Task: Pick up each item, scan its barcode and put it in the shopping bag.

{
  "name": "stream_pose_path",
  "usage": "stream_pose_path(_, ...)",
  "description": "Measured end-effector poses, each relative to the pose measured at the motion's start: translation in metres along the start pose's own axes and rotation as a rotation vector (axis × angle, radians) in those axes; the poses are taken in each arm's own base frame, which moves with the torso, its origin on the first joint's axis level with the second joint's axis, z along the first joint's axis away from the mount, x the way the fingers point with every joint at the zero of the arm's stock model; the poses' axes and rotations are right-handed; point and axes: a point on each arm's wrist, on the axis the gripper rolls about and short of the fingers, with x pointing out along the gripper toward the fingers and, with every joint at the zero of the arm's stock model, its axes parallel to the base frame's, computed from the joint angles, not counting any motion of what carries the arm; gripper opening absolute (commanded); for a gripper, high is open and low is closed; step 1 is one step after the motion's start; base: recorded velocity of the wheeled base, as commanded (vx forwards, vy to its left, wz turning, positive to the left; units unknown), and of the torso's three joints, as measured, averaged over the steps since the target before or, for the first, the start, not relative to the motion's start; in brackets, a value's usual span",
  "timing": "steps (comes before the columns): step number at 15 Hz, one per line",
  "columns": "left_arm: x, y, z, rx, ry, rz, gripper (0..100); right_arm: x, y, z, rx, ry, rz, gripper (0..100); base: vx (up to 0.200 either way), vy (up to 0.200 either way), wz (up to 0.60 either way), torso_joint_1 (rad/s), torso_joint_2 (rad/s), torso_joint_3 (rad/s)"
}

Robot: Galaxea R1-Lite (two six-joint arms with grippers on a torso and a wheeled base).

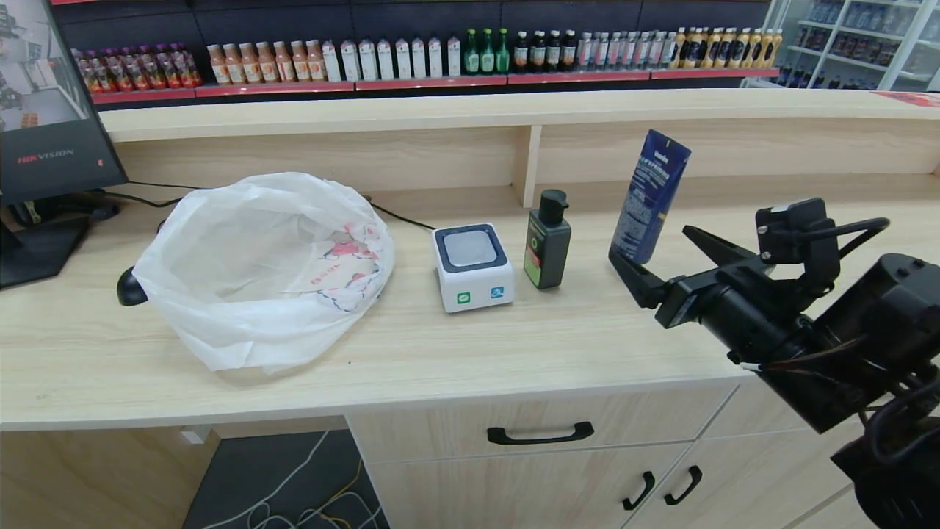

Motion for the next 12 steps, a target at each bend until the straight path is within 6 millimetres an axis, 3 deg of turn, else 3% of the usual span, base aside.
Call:
stream_pose_path(3,0.000,0.000,0.000,0.000,0.000,0.000,100,0.003,0.024,-0.009,0.035,0.035,0.017,100,0.000,0.000,0.00,0.000,0.00,0.000)
stream_pose_path(12,0.000,0.000,0.000,0.000,0.000,-0.001,100,0.041,0.059,-0.020,0.107,0.022,-0.034,100,0.000,0.000,0.00,0.000,0.00,0.000)
